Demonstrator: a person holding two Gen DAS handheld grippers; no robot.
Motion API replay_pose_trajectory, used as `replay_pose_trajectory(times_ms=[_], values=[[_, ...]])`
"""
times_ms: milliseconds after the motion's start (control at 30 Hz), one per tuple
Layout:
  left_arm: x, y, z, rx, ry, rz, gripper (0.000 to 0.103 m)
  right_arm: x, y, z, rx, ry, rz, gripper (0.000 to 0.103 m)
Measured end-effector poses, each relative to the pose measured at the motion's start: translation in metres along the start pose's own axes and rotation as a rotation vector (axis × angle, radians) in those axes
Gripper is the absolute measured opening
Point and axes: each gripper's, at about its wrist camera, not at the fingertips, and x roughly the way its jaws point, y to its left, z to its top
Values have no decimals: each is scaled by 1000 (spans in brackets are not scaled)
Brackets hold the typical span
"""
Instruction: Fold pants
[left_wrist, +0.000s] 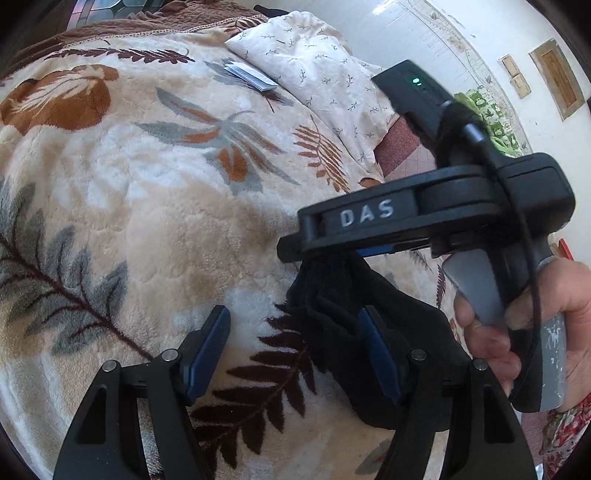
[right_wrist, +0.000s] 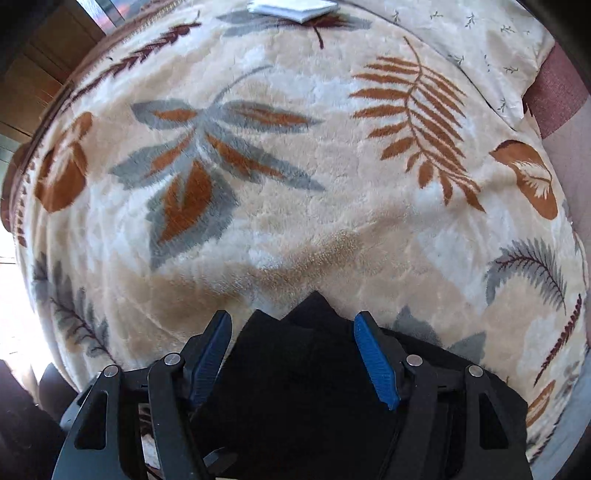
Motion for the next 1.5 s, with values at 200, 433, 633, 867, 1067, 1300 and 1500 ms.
replay_pose_trajectory(times_ms=[200,433,633,867,1067,1300,1500], values=[[1,-2,-1,5,-7,5,71,11,5,-4,-35,19,-60,44],[6,-17,0,65,-32,5,71,-5,-19,-18,14,-24,0,25],[24,-35,2,158,1,-70,71,-22,-21,-27,10,-74,17,25],[54,-51,-2,199,113,-118,14,-39,-35,-30,32,-119,54,25],[36,-62,-1,158,109,-170,14,-58,-42,-48,45,-177,99,25],[45,-113,-12,217,105,-148,14,-83,-71,-82,119,-259,147,25],[75,-163,-38,292,143,-130,14,-76,-129,-120,242,-301,175,25]])
